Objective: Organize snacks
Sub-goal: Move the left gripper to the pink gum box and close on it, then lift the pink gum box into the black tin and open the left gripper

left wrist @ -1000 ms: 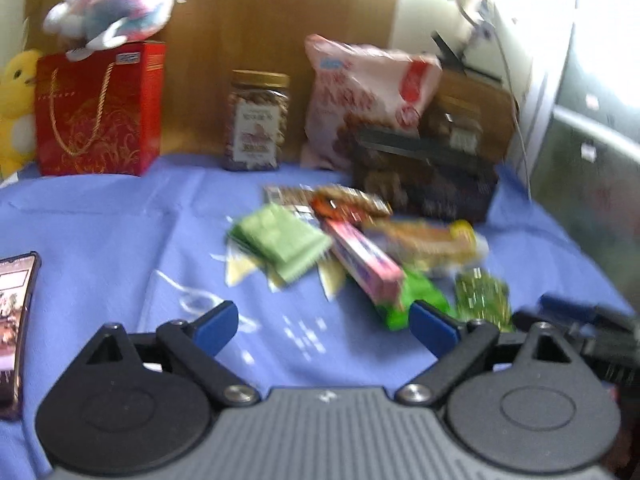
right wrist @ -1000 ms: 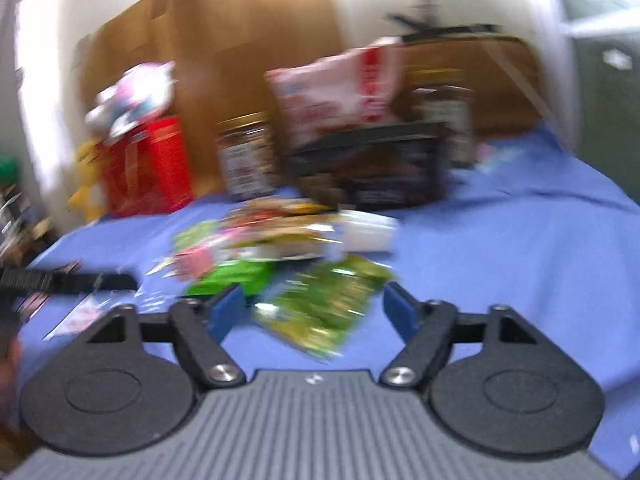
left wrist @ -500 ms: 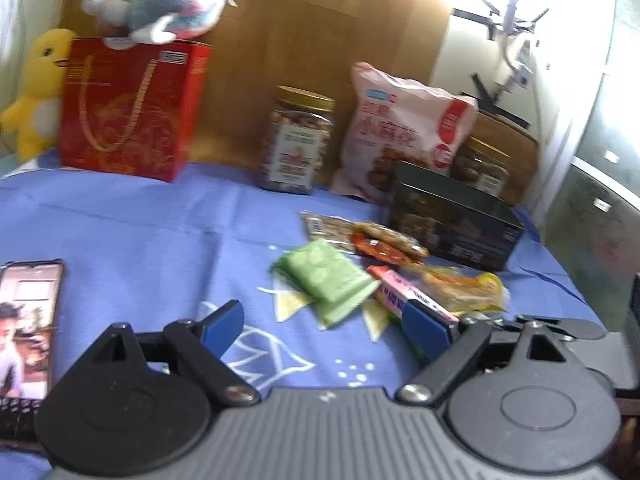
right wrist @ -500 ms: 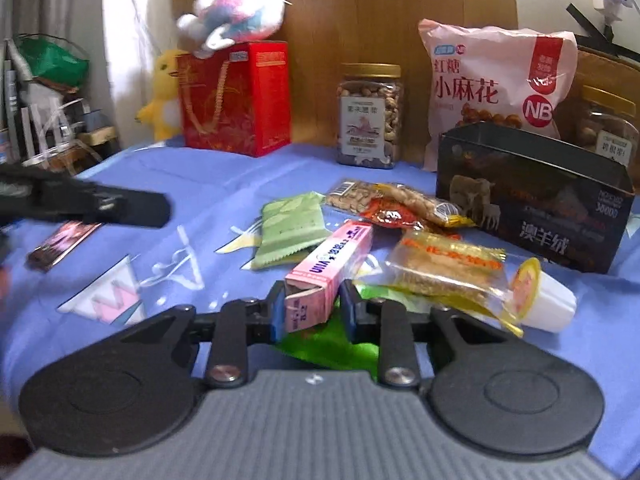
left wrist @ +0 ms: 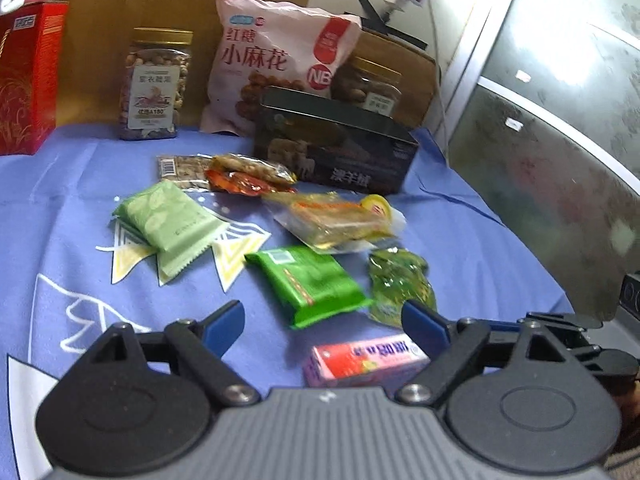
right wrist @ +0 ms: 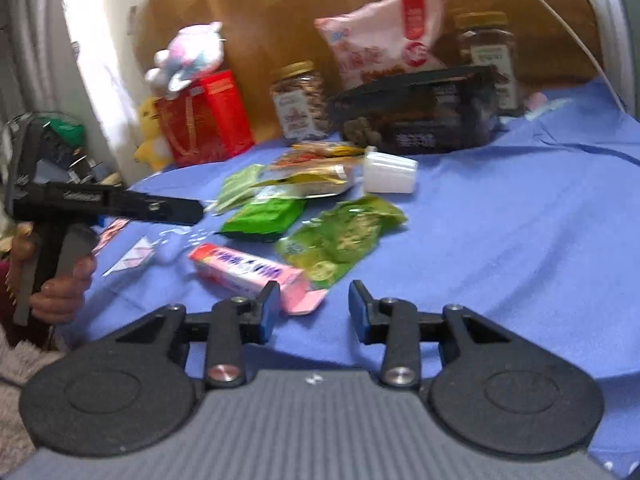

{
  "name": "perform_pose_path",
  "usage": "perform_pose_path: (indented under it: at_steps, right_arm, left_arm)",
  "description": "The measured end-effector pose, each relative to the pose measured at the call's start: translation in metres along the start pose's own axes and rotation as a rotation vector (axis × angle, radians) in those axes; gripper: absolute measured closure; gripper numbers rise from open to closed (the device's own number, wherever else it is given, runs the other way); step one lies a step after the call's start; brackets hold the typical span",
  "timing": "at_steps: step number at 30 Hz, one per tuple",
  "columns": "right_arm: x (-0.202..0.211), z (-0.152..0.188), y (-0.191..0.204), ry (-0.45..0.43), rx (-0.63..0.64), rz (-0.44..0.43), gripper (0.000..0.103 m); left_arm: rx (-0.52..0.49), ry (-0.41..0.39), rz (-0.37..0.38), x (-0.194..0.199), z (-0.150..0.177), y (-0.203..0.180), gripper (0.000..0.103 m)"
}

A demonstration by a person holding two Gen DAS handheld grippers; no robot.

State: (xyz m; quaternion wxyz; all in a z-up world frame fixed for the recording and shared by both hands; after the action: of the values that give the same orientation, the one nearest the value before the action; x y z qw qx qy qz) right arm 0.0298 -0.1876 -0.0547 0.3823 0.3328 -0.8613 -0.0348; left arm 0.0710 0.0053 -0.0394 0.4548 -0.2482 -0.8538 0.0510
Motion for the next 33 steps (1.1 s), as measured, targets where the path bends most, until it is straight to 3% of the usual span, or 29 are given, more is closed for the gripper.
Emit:
perform_pose_path:
  at_steps: [4, 6, 7, 8, 11, 14, 20, 24, 26, 29, 33]
  right_arm:
    - [-0.011, -0.002, 0.011, 0.021, 0.079, 0.015, 0.061]
    - [-0.016, -0.004, 0.008, 0.025, 0.088, 0.008, 0.059]
    - [-0.020, -0.006, 0.005, 0.028, 0.089, 0.019, 0.059]
    - [-0.023, -0.004, 0.004, 0.033, 0.091, 0.028, 0.059]
    - [-0.024, -0.004, 0.008, 0.015, 0.097, 0.033, 0.062]
    - [-0.020, -0.009, 0.011, -0.004, 0.107, 0.020, 0.063]
    - [-0.019, -0.001, 0.004, 0.039, 0.089, 0.049, 0.061]
    - [-0.031, 0.000, 0.018, 0.042, 0.114, 0.028, 0.067]
    - [-0.035, -0.002, 0.023, 0.043, 0.165, 0.070, 0.080]
    - [-0.033, -0.007, 0.020, 0.037, 0.161, 0.066, 0.080]
    - [-0.022, -0.033, 0.016, -0.040, 0.168, 0.068, 0.080]
  left_arm:
    - [0.020, 0.049, 0.019, -0.001, 0.008, -0.002, 0.023]
    - [0.026, 0.097, 0.016, -0.009, 0.015, -0.003, 0.033]
    - [0.026, 0.128, 0.012, -0.015, 0.019, -0.005, 0.047]
    - [0.019, 0.127, 0.012, -0.018, 0.022, -0.007, 0.050]
    - [-0.021, 0.120, -0.035, -0.018, 0.025, -0.013, 0.050]
    - [-0.020, 0.134, -0.019, -0.017, 0.026, -0.013, 0.050]
    - [-0.019, 0.134, -0.005, -0.016, 0.026, -0.013, 0.050]
    - [-0.045, 0.130, -0.026, -0.018, 0.024, -0.018, 0.050]
    - [-0.049, 0.115, -0.050, -0.014, 0.022, -0.016, 0.050]
    - [-0.043, 0.076, -0.019, 0.001, 0.012, -0.018, 0.050]
    - [-0.113, 0.004, -0.066, 0.015, -0.020, -0.029, 0.050]
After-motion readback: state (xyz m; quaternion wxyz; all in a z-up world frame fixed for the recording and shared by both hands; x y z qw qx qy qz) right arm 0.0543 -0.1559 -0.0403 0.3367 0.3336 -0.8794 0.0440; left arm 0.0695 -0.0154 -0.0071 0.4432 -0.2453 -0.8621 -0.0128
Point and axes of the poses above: each gripper's, at about its wrist camera, not at the fingertips, and x roughly against the way its jaws point, y to its left, z to its underside, the point moved 10 cm from there along -x, roughly the way its jaws point, and after that the axes turned 14 degrees about y, right-handed, at the moved point
